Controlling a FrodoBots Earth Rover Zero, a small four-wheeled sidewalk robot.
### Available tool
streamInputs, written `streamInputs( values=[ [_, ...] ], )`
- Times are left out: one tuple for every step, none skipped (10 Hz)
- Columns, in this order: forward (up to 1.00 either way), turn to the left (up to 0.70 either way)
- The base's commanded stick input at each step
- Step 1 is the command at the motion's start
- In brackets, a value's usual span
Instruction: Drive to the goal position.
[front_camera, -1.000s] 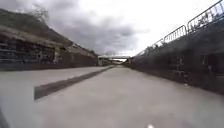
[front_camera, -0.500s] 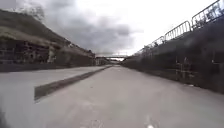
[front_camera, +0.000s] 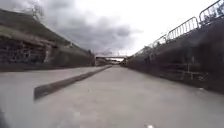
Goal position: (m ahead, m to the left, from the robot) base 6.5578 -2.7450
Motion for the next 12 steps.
streamInputs(
  values=[
    [0.70, 0.00],
    [0.70, 0.00],
    [0.70, 0.00],
    [0.70, 0.00],
    [0.70, 0.00],
    [0.70, 0.00],
    [0.70, 0.00],
    [0.70, 0.00],
    [0.70, 0.00],
    [0.70, 0.00],
    [0.70, 0.00],
    [0.70, 0.00]
  ],
)
